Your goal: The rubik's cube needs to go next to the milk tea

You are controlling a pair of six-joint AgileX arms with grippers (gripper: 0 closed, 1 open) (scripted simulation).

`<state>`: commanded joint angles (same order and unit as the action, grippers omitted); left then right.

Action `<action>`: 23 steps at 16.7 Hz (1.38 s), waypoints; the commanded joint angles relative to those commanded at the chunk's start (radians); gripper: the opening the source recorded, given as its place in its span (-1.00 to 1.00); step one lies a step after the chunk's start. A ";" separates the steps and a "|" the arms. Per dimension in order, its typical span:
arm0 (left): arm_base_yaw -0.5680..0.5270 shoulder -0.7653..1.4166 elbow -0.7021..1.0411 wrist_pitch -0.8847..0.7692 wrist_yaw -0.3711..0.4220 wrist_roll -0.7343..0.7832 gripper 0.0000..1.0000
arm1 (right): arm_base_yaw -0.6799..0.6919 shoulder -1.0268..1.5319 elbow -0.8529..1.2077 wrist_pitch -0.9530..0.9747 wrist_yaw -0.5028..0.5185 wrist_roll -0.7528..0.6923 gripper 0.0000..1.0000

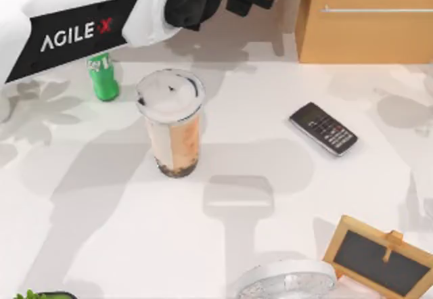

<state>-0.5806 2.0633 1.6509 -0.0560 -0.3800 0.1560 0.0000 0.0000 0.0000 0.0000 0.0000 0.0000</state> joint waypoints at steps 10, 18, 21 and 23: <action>0.343 -0.151 -0.027 -0.935 0.337 -0.262 -1.00 | 0.000 0.000 0.000 0.000 0.000 0.000 1.00; 0.403 -0.051 -0.100 -1.052 0.386 -0.308 -1.00 | 0.000 0.000 0.000 0.000 0.000 0.000 1.00; 0.401 -0.053 -0.099 -1.050 0.383 -0.305 -1.00 | 0.000 0.000 0.000 0.000 0.000 0.000 1.00; 0.406 -0.055 -0.100 -1.048 0.382 -0.305 -1.00 | 0.000 0.000 0.000 0.000 0.000 0.000 1.00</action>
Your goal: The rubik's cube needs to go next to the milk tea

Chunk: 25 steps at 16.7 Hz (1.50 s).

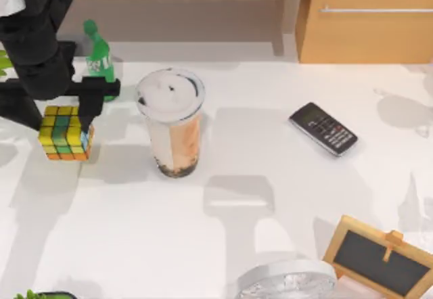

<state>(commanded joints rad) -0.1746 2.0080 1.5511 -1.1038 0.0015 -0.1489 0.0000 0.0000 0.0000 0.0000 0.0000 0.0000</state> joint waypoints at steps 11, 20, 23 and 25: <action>0.031 -0.035 0.004 0.027 -0.007 0.000 -1.00 | 0.000 0.000 0.000 0.000 0.000 0.000 1.00; 0.005 0.004 -0.035 0.065 0.002 -0.002 -1.00 | 0.000 0.000 0.000 0.000 0.000 0.000 1.00; -0.002 0.024 -0.053 0.068 0.005 -0.002 -1.00 | 0.000 0.000 0.000 0.000 0.000 0.000 1.00; -0.002 0.024 -0.053 0.068 0.005 -0.002 -1.00 | 0.000 0.000 0.000 0.000 0.000 0.000 1.00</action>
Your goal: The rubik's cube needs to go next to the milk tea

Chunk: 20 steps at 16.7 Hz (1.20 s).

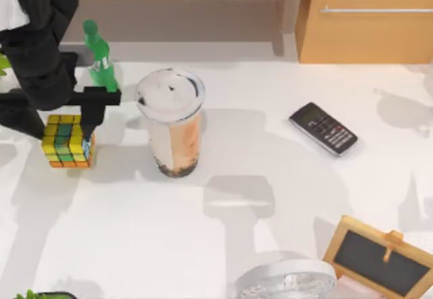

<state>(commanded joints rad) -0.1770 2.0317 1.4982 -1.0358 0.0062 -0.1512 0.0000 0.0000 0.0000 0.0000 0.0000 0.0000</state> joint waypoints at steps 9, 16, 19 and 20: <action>0.000 0.000 0.000 0.000 0.000 0.000 0.21 | 0.000 0.000 0.000 0.000 0.000 0.000 1.00; 0.000 0.000 0.000 0.000 0.000 0.000 1.00 | 0.000 0.000 0.000 0.000 0.000 0.000 1.00; 0.000 0.000 0.000 0.000 0.000 0.000 1.00 | 0.000 0.000 0.000 0.000 0.000 0.000 1.00; 0.000 0.000 0.000 0.000 0.000 0.000 1.00 | 0.000 0.000 0.000 0.000 0.000 0.000 1.00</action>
